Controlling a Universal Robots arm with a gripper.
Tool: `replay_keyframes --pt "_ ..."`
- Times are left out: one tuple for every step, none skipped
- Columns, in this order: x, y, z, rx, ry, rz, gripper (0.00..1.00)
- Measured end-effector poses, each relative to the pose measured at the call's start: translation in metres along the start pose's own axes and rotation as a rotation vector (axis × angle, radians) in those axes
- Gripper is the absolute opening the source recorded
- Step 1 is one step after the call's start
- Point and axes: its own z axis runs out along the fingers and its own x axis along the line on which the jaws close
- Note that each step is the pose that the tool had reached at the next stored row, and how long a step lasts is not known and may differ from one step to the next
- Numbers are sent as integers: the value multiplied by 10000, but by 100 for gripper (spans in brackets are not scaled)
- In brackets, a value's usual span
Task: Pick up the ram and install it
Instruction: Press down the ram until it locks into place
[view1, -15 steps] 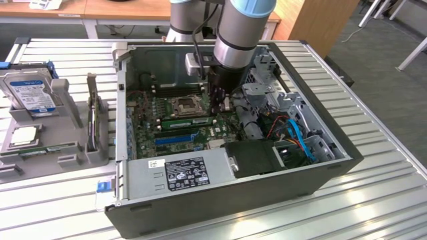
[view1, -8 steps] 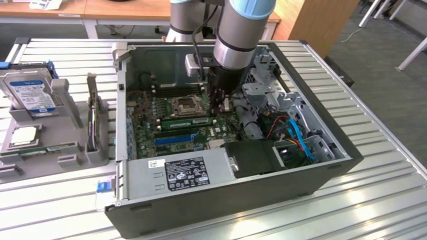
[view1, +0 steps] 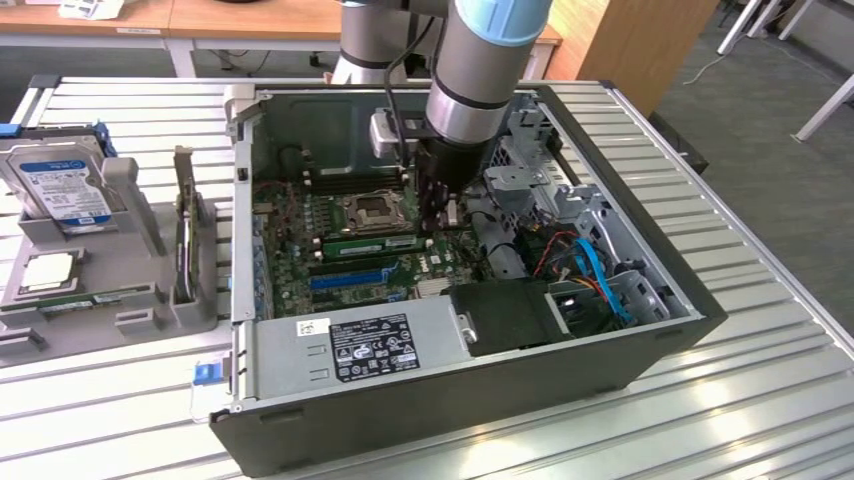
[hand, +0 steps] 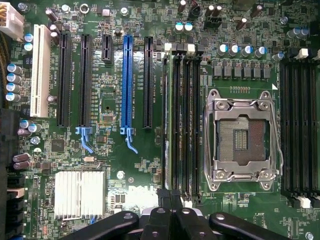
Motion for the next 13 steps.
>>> replay_keyframes --pt "0 0 -3 -1 2 0 10" --pt "-8 8 -142 0 0 0 10" --pt "-8 8 -142 0 -1 0 10" --pt "-8 8 -142 0 0 0 10" --pt "-8 8 -142 0 -1 0 10" --pt "-8 8 -142 0 0 0 10" --pt "-8 8 -142 1 0 0 10" --pt "-8 8 -142 0 2 0 10" --pt "-7 8 -140 0 2 0 10" --pt "-7 8 -136 0 0 0 10" --pt "-7 7 -132 0 -2 0 10" --pt "-7 7 -129 0 -2 0 10" --pt "-7 7 -126 -1 -3 0 10"
